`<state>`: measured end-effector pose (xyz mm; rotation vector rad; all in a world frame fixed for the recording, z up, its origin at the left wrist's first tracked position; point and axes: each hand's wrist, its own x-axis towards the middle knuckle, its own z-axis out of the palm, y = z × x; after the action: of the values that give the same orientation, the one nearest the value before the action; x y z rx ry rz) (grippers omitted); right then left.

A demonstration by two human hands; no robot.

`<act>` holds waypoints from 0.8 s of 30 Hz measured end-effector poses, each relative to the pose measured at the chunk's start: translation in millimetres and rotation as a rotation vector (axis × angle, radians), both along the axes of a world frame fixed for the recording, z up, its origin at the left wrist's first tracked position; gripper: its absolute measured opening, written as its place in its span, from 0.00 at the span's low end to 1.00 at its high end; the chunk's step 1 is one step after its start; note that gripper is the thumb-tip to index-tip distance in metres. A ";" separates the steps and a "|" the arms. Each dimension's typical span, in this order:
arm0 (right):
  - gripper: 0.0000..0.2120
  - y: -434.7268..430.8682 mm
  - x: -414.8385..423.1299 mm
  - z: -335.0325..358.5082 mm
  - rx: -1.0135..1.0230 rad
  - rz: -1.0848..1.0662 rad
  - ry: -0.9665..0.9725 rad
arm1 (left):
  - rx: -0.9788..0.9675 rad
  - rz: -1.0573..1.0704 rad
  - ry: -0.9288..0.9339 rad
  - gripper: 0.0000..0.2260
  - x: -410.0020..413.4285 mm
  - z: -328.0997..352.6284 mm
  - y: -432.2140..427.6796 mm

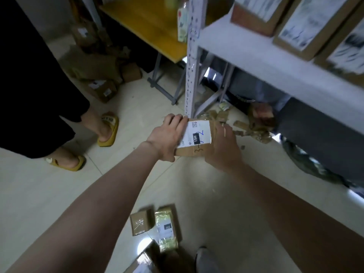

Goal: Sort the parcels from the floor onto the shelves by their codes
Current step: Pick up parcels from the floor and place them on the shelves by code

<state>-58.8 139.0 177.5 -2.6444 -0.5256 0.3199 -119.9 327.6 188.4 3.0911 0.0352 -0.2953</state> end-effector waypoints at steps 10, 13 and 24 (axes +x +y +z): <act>0.65 -113.1 -61.5 276.7 -0.355 0.103 -0.416 | 0.117 -0.535 -0.122 0.60 -12.4 335.7 -59.0; 0.58 -135.1 -103.3 331.3 -0.124 0.046 -0.449 | 0.181 -0.635 -0.157 0.62 -41.0 411.6 -80.0; 0.62 -162.1 -216.8 431.6 0.405 -0.228 -0.425 | 0.388 -0.833 -0.294 0.59 -133.1 551.0 -145.5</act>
<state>-275.6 -23.1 609.1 -2.3371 -0.3611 -0.3878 -253.0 182.1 739.5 3.2826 -1.3572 0.1867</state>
